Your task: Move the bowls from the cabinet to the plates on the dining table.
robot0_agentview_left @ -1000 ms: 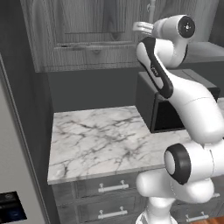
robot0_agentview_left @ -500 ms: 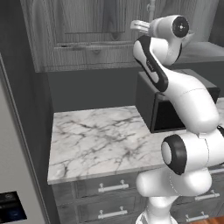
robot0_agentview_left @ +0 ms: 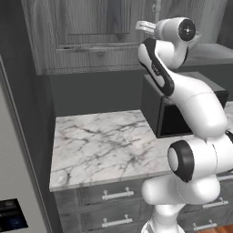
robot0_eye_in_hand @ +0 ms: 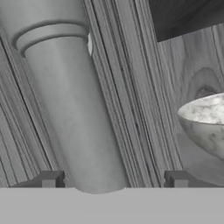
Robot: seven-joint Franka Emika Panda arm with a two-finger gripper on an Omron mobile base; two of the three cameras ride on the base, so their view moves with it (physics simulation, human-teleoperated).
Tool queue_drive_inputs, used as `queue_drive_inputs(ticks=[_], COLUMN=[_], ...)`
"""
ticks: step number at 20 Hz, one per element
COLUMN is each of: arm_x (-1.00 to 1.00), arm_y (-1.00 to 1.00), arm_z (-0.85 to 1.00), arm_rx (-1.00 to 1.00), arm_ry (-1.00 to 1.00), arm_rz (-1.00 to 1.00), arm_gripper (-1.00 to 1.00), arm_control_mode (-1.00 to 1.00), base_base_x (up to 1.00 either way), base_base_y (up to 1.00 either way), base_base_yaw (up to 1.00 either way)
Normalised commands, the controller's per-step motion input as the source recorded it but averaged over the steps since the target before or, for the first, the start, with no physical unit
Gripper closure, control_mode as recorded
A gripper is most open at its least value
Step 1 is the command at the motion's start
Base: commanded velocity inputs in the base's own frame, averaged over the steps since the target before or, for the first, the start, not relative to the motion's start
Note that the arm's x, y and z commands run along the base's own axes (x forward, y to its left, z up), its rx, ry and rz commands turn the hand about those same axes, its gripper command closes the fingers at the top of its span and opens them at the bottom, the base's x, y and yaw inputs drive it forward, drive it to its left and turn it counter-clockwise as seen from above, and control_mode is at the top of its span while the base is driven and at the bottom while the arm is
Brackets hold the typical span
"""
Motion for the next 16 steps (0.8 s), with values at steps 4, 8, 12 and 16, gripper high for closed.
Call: queue_drive_inputs(ticks=[4, 8, 12, 16], arm_x=[-0.08, -0.65, -0.76, -0.75], arm_y=[0.06, 0.19, 0.27, 0.35], arm_z=[0.00, 0.00, 0.00, 0.00], arm_rx=[0.00, 0.00, 0.00, 0.00], arm_ry=[0.00, -0.07, -0.09, -0.10], arm_rz=[0.00, 0.00, 0.00, 0.00], arm_gripper=[1.00, 1.00, 1.00, 1.00], arm_control_mode=[-1.00, -1.00, -1.00, -1.00], base_base_x=[0.00, 0.00, 0.00, 0.00], base_base_y=[0.00, 0.00, 0.00, 0.00], base_base_yaw=[0.00, 0.00, 0.00, 0.00])
